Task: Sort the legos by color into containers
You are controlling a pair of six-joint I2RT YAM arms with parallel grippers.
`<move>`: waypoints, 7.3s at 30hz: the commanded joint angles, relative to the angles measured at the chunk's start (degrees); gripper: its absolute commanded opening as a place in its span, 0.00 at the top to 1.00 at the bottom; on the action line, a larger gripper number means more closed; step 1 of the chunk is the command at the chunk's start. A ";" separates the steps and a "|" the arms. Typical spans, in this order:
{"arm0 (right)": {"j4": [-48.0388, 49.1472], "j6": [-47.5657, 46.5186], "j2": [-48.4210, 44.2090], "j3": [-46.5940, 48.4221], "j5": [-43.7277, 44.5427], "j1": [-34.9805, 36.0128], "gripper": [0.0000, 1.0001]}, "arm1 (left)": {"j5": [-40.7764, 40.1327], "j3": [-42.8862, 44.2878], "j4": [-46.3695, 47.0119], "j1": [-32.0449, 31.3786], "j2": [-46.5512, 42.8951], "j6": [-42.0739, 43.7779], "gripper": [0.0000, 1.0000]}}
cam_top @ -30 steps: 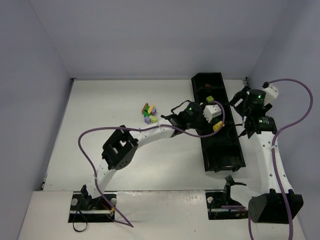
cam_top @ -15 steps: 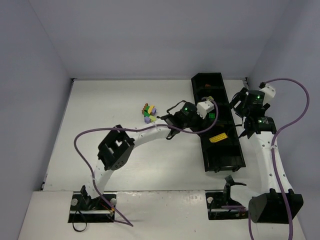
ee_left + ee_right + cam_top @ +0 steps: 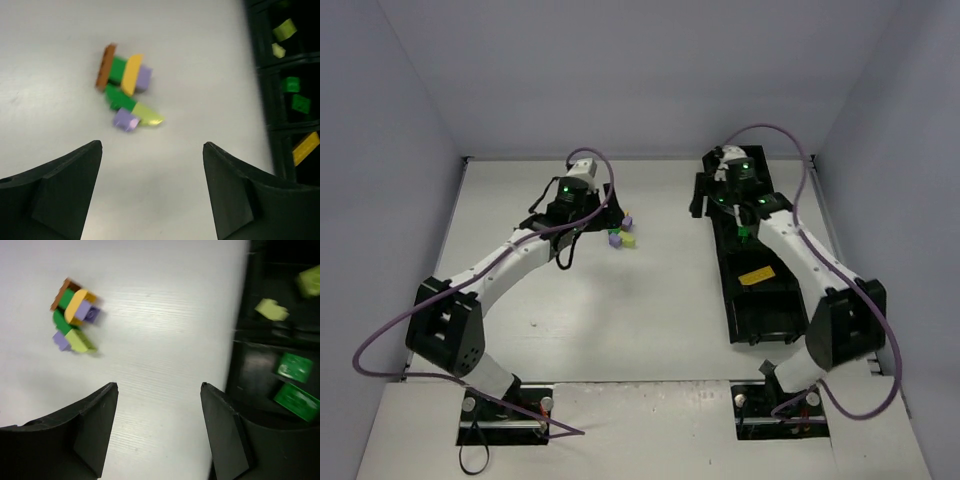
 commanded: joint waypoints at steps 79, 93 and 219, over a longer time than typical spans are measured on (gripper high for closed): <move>26.43 -7.43 9.21 1.31 -12.59 22.20 1.00 | 24.62 -16.76 21.91 13.33 -11.25 -21.22 0.25; 26.78 -6.55 5.96 -0.62 -13.29 22.20 1.00 | 24.27 -19.04 36.84 12.45 -8.00 -28.51 0.34; 15.27 9.62 6.05 11.16 -29.02 13.15 0.51 | 28.94 -10.17 14.98 3.75 -14.85 17.17 0.96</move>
